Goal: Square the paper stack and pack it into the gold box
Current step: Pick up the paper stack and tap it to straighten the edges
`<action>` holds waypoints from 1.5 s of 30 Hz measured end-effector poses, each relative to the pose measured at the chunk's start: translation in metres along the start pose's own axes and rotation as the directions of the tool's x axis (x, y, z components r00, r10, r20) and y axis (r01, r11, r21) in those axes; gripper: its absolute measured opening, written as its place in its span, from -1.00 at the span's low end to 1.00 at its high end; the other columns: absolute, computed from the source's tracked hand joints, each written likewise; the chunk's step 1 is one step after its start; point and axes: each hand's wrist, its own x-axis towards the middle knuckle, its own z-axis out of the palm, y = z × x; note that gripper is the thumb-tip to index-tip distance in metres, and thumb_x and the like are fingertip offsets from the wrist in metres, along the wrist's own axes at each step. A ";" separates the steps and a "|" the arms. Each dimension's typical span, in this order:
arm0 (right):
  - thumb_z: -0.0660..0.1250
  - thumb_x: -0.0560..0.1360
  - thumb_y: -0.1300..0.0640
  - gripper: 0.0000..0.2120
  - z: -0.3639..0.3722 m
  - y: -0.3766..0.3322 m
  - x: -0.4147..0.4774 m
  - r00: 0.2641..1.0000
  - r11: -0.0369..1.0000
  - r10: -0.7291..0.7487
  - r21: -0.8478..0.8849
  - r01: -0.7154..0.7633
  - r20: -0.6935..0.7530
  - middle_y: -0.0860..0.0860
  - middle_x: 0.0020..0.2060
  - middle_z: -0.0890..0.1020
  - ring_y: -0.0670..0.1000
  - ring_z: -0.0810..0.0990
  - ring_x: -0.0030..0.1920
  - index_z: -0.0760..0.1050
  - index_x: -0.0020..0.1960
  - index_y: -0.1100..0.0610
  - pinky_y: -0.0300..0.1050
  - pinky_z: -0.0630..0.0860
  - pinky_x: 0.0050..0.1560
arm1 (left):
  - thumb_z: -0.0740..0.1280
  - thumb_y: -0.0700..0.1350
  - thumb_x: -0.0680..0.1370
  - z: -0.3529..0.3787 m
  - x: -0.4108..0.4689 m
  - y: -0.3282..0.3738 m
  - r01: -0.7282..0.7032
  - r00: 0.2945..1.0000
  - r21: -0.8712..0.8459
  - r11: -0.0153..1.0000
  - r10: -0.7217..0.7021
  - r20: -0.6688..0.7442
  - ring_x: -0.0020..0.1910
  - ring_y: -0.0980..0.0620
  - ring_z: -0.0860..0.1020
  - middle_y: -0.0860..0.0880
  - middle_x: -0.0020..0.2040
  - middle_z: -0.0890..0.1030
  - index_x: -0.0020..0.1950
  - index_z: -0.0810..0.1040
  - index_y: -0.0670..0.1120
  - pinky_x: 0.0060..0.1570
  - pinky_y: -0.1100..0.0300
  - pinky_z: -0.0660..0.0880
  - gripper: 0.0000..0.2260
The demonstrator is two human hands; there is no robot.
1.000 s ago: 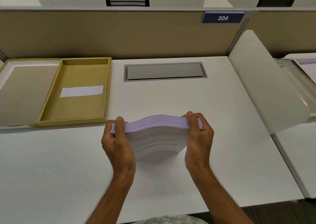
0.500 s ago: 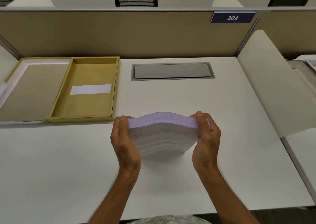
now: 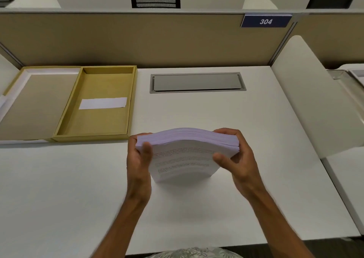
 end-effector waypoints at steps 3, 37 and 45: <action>0.55 0.42 0.11 -0.56 -0.018 0.010 -0.002 0.998 0.983 0.026 -0.181 -0.014 0.060 -0.12 0.12 0.67 -0.06 0.64 0.14 0.55 0.23 -0.18 -0.31 0.54 0.07 | 0.44 0.16 0.49 -0.029 -0.004 -0.018 0.070 0.989 0.278 0.958 -0.103 0.106 0.11 0.21 0.60 0.23 0.08 0.65 0.27 0.48 0.12 0.05 0.25 0.57 -0.61; 0.45 0.48 -0.14 -0.45 0.008 0.019 -0.013 0.986 0.994 -0.054 -0.098 0.039 -0.157 -0.06 0.23 0.58 0.05 0.56 0.25 0.36 0.38 -0.05 -0.10 0.54 0.20 | 0.39 0.04 0.50 0.003 -0.020 -0.011 -0.008 0.999 0.036 0.999 0.010 -0.039 0.15 0.07 0.55 0.02 0.17 0.57 0.36 0.36 -0.01 0.05 0.21 0.53 -0.53; 0.28 0.52 -0.15 -0.53 0.050 -0.005 -0.006 0.914 0.994 -0.018 0.091 0.060 -0.405 0.03 0.12 0.60 -0.03 0.61 0.07 0.42 0.30 0.12 -0.21 0.56 -0.04 | 0.21 0.24 0.51 0.036 -0.009 0.004 0.027 0.967 -0.069 0.997 -0.044 -0.251 -0.06 0.25 0.57 0.09 0.03 0.55 0.20 0.38 0.14 -0.18 0.34 0.53 -0.68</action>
